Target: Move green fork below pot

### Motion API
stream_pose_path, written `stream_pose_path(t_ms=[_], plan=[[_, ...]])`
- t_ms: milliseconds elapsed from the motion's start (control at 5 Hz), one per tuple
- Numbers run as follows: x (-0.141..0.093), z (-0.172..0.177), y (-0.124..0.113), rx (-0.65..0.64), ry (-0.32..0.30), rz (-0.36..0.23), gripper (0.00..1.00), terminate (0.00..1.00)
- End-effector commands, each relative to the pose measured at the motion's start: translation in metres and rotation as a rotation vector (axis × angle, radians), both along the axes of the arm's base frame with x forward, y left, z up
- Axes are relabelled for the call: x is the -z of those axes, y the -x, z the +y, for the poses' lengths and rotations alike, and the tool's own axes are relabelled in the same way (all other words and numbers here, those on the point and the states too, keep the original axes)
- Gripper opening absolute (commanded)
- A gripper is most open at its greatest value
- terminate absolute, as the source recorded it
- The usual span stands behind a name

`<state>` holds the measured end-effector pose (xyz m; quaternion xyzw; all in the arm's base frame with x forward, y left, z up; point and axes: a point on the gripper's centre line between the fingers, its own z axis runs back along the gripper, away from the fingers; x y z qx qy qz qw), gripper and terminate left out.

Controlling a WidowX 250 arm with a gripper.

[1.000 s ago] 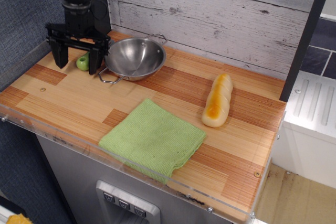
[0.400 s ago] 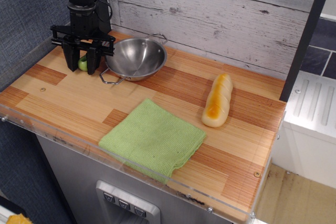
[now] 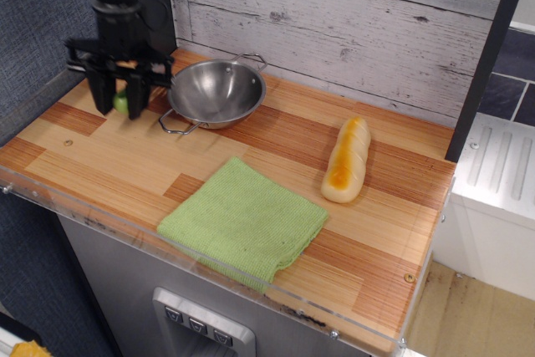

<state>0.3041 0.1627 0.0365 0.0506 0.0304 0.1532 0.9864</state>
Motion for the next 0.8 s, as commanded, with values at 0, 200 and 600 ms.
stream_pose_path(t_ms=[0,200,600], plan=[[-0.037,-0.02,0.041,0.046,-0.032,-0.06,0.0,0.0],[-0.021,-0.03,0.062,0.093,0.001,-0.03,0.0,0.0],[0.001,-0.012,0.08,0.194,0.011,0.069,0.0,0.0]])
